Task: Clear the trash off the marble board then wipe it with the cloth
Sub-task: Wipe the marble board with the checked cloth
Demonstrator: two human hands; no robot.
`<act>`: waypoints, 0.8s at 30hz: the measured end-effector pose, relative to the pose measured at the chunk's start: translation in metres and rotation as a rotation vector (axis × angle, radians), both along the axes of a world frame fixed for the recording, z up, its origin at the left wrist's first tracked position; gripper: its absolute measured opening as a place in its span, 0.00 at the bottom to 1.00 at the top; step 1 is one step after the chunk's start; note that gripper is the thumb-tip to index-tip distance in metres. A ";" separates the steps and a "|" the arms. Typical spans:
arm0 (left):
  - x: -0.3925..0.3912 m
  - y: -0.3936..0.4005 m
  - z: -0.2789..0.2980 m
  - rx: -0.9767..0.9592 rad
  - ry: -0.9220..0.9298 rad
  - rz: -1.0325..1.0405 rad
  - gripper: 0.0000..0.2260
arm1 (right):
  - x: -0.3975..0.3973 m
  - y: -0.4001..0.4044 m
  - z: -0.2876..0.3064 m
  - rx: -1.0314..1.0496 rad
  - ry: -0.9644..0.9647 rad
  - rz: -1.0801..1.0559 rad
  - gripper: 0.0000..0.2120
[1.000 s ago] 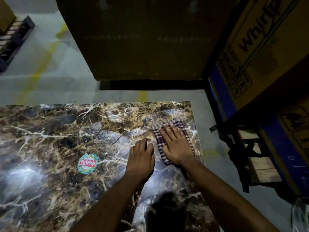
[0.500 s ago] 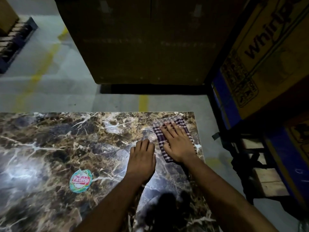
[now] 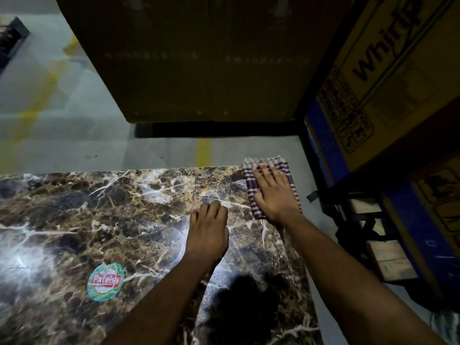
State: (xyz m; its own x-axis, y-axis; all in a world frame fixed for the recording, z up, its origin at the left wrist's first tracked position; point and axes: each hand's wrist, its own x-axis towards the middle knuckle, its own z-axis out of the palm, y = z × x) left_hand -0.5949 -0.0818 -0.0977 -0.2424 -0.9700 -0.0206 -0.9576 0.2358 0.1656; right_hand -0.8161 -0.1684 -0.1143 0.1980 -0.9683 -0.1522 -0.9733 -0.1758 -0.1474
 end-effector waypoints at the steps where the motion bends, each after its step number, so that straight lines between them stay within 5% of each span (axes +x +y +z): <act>1: -0.003 0.000 0.000 0.014 0.003 -0.010 0.16 | -0.001 -0.007 -0.002 -0.003 0.008 -0.051 0.36; 4: -0.009 0.002 0.001 0.051 0.016 -0.012 0.24 | 0.020 -0.011 -0.001 -0.026 -0.004 -0.115 0.36; 9: -0.008 0.010 0.001 0.072 0.018 -0.012 0.24 | 0.014 0.029 -0.001 0.000 -0.026 0.111 0.35; 16: 0.002 0.037 -0.002 0.044 0.050 -0.073 0.15 | 0.018 0.026 0.002 -0.016 0.000 -0.083 0.36; 20: -0.002 0.052 -0.001 0.094 0.043 -0.054 0.22 | 0.024 0.083 0.001 0.008 -0.015 0.059 0.35; 24: -0.004 0.082 0.000 0.097 0.033 -0.067 0.24 | -0.009 0.118 0.000 0.030 0.000 -0.053 0.36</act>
State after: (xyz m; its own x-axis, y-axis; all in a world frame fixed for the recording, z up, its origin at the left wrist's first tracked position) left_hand -0.5985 0.0001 -0.0976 -0.3088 -0.9454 -0.1045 -0.9338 0.2805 0.2223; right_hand -0.8253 -0.0507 -0.1144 0.1465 -0.9724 -0.1815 -0.9812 -0.1195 -0.1518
